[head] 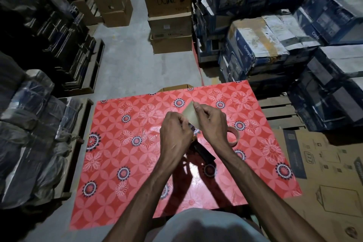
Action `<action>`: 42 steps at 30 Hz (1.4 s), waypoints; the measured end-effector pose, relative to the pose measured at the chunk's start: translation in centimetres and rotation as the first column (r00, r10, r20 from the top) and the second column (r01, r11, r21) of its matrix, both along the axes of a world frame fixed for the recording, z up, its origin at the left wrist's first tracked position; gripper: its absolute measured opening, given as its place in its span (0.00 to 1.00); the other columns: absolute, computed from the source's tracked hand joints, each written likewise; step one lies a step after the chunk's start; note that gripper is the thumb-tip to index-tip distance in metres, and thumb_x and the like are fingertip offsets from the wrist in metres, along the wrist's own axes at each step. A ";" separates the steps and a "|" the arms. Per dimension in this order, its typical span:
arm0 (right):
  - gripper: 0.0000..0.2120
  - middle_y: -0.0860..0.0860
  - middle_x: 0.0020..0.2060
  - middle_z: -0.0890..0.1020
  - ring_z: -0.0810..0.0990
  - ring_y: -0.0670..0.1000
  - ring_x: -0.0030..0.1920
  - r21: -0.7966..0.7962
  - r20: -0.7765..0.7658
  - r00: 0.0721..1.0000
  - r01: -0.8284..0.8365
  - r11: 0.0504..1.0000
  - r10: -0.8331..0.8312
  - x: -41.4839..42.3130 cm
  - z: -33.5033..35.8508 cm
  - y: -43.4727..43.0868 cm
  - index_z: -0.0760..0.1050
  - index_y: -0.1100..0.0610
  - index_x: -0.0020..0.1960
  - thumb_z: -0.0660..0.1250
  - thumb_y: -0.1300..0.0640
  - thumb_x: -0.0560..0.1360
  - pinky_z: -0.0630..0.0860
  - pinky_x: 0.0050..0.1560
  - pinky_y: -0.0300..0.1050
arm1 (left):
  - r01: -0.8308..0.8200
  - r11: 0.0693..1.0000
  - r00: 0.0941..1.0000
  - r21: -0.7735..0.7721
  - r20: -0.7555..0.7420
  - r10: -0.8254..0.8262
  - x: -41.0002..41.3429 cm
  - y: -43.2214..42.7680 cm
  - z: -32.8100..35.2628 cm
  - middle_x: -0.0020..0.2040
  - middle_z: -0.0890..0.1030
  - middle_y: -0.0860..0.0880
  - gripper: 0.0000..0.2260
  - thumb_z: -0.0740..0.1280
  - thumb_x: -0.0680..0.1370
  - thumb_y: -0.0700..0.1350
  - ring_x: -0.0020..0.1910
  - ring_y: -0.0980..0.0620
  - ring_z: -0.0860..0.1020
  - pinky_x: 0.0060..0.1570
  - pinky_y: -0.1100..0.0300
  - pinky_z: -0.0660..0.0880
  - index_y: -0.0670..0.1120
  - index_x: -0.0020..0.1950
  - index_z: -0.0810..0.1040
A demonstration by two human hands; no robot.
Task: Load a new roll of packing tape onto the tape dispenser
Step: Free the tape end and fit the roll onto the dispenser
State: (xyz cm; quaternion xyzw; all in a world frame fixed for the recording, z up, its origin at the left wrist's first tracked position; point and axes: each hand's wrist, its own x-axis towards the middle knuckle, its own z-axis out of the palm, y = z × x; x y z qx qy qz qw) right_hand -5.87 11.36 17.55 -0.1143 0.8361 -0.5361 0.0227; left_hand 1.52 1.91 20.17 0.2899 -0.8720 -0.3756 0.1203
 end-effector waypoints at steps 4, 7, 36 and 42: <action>0.25 0.46 0.23 0.67 0.65 0.45 0.27 -0.081 -0.005 1.000 -0.031 0.996 0.031 -0.4 -0.1 0.5 0.70 0.46 0.29 0.62 0.34 0.80 0.60 0.32 0.46 | 0.036 0.993 0.998 0.115 0.049 -0.041 0.2 -0.7 0.5 0.48 0.81 0.49 0.10 0.66 0.82 0.43 0.39 0.42 0.84 0.43 0.44 0.83 0.53 0.42 0.73; 0.26 0.43 0.22 0.67 0.66 0.42 0.26 -0.130 0.008 0.999 -0.047 0.990 0.049 -0.9 0.0 0.9 0.69 0.46 0.27 0.66 0.43 0.83 0.60 0.30 0.43 | 0.016 0.965 0.999 0.260 0.037 -0.026 0.3 -1.3 1.1 0.45 0.82 0.47 0.10 0.66 0.84 0.41 0.35 0.59 0.84 0.34 0.66 0.78 0.48 0.43 0.76; 0.18 0.47 0.27 0.73 0.71 0.45 0.30 -0.419 0.246 0.893 -0.254 0.872 0.378 -4.4 -0.7 6.5 0.76 0.57 0.30 0.79 0.46 0.66 0.66 0.30 0.38 | 0.215 0.976 0.964 0.015 0.153 -0.215 0.6 -4.0 0.3 0.50 0.77 0.47 0.07 0.61 0.84 0.35 0.34 0.55 0.79 0.32 0.70 0.72 0.42 0.49 0.75; 0.17 0.47 0.28 0.70 0.68 0.49 0.33 -0.462 0.276 0.891 -0.206 0.862 0.361 -4.1 -1.4 7.4 0.72 0.51 0.27 0.77 0.47 0.65 0.62 0.35 0.44 | 0.111 0.718 0.970 0.687 0.081 -0.228 1.5 -5.6 0.8 0.51 0.85 0.39 0.07 0.63 0.86 0.36 0.35 0.50 0.80 0.40 0.54 0.78 0.41 0.49 0.77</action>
